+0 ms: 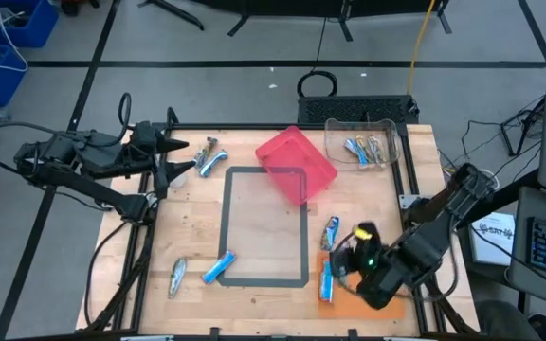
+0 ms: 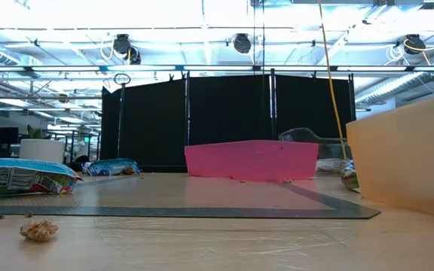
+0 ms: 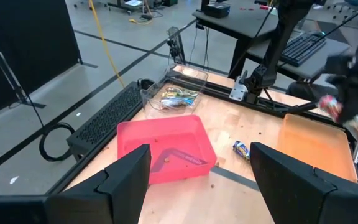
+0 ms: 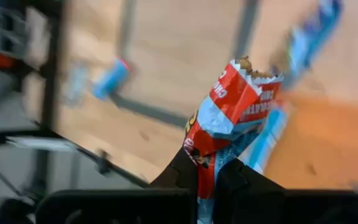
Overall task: Pick and place Granola Bars by type
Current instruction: Put the red granola bar into the orange bin
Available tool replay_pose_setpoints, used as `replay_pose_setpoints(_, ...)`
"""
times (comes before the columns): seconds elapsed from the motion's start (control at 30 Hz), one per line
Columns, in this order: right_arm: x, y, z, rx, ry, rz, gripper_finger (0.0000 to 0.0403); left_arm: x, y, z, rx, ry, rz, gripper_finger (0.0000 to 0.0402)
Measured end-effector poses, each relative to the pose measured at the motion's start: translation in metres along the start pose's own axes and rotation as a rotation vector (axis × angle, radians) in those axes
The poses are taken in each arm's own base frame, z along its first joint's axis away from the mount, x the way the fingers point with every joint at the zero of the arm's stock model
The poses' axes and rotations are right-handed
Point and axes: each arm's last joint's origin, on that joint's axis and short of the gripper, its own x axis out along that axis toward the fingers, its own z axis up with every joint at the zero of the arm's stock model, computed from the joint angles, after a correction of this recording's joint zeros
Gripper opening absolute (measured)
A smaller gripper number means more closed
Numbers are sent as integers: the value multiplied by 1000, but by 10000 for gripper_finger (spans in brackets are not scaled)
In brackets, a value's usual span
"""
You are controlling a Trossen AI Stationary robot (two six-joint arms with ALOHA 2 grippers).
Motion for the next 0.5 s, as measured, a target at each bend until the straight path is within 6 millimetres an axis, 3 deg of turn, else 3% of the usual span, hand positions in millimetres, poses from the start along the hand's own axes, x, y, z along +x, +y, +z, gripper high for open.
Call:
replay_pose_setpoints(0.17, 23, -3, -24, 20, 69, -138, 3, 0, 0, 0, 7, 4, 0, 272)
replay_pose_setpoints(0.5, 55, -13, -39, 2, 80, -294, 3, 0, -1, -1, 6, 11, -22, 268)
